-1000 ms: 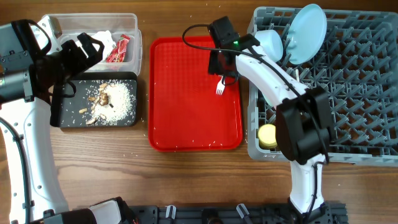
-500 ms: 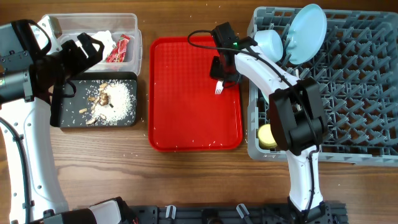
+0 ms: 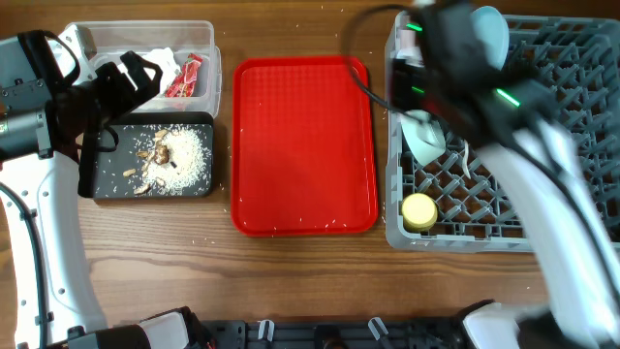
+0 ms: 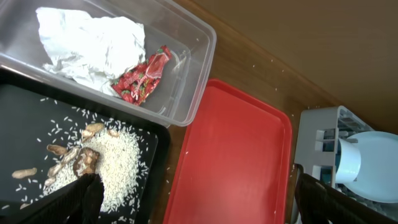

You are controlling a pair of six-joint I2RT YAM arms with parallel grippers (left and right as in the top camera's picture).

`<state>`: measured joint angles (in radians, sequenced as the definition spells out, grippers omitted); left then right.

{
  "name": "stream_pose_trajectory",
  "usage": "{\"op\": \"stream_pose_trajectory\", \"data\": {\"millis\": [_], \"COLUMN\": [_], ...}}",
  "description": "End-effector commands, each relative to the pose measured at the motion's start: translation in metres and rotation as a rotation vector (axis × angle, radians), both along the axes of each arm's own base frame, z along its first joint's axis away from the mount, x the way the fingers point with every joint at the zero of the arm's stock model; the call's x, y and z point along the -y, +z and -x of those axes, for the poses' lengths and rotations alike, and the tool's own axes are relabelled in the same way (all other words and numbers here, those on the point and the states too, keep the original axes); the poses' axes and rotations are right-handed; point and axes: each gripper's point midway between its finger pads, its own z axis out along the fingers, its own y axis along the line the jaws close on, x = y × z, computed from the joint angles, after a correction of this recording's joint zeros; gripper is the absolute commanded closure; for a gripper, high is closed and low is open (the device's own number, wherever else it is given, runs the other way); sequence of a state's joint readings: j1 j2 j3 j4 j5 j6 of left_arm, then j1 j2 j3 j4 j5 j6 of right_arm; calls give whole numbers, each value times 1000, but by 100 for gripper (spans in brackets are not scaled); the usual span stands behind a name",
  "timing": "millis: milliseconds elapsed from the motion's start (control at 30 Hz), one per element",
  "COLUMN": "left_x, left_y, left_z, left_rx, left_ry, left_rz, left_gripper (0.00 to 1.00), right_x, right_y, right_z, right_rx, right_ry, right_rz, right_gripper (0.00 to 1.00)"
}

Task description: Sort waste into correct bins and load items into the dishwasher rack

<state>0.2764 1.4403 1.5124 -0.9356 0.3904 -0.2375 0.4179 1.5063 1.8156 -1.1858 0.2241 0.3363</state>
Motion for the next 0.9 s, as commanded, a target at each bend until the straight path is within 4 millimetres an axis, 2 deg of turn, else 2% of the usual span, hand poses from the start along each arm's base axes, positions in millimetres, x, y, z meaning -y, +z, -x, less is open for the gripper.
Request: {"op": "stream_pose_trajectory", "data": {"millis": [0, 67, 133, 200, 300, 367, 400, 467, 500, 533, 600, 700, 733, 833, 867], "left_x": [-2, -2, -2, -2, -2, -2, -2, -2, -2, -2, -2, -2, -2, -2, -2], "left_y": [1, 1, 1, 1, 1, 1, 1, 1, 1, 1, 1, 1, 1, 1, 1], "left_z": [-2, -2, -2, -2, -2, -2, -2, -2, -2, -2, -2, -2, -2, -2, -2], "left_rx": [7, 7, 7, 8, 8, 7, 7, 7, 8, 7, 7, 7, 7, 7, 7], "left_ry": [-10, -10, -10, -10, -10, -10, -10, -9, -10, -10, -10, -10, -10, -10, -10], "left_rz": [-14, -14, -14, -14, -14, -14, -14, -14, -14, -14, -14, -14, -14, -14, -14], "left_gripper": [0, 0, 0, 0, 0, 0, 0, 0, 0, 0, 0, 0, 0, 0, 0], "right_x": [77, 97, 114, 129, 150, 153, 151, 144, 143, 142, 136, 122, 116, 101, 96], "right_y": [16, 1, -28, -60, -131, -154, -164, -175, -174, -172, -165, -137, -121, -39, -18], "right_z": [30, 43, 47, 45, 47, 48, 50, 50, 49, 46, 41, 32, 31, 42, 50], "right_rx": [45, -17, -95, -154, -265, -292, -306, -327, -322, -310, -292, -241, -216, -81, -40], "right_ry": [-208, -246, -326, -370, -414, -420, -412, -390, -389, -391, -373, -340, -324, -208, -176], "right_rz": [272, 319, 326, 345, 360, 358, 345, 307, 304, 296, 254, 166, 129, 41, 13], "right_gripper": [95, 95, 95, 95, 96, 95, 92, 67, 56, 53, 52, 52, 52, 50, 48]}}
